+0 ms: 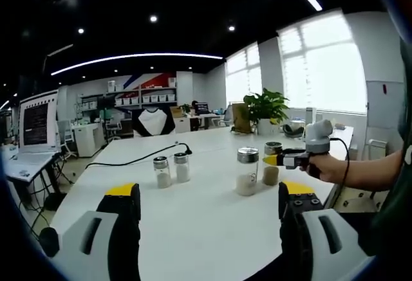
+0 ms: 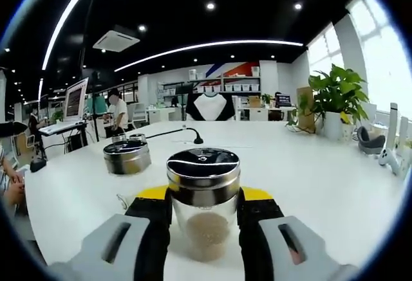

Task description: Rotate the seasoning bottle until the label or dispensing opening points toward the visible target arrow and the bottle remains upright within the marked orientation range

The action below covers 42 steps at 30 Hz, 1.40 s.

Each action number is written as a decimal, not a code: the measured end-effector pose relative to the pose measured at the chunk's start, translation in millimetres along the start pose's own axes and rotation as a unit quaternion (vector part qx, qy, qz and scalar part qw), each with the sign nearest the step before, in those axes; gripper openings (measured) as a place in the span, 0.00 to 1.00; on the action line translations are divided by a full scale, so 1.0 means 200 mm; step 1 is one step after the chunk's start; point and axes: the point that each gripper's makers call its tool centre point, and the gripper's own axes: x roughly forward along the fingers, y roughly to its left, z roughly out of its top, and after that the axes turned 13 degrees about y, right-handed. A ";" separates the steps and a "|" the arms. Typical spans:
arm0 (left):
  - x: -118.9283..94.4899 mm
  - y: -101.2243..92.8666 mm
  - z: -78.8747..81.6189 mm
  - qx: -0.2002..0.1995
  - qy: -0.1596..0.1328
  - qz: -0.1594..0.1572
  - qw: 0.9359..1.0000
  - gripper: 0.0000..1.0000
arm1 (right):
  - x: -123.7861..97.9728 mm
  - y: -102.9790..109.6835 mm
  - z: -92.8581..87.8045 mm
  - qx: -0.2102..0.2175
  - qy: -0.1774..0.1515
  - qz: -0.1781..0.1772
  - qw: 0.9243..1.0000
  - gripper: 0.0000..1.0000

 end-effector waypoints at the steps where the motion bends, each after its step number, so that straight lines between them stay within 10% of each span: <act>1: 0.00 0.00 0.00 0.000 0.000 0.000 1.000 0.93 | 0.00 0.00 0.00 0.000 0.000 0.000 1.000 0.38; 42: 0.02 0.00 -0.02 -0.007 0.004 -0.003 1.000 0.94 | 0.00 0.01 0.00 -0.029 0.011 0.064 0.997 0.38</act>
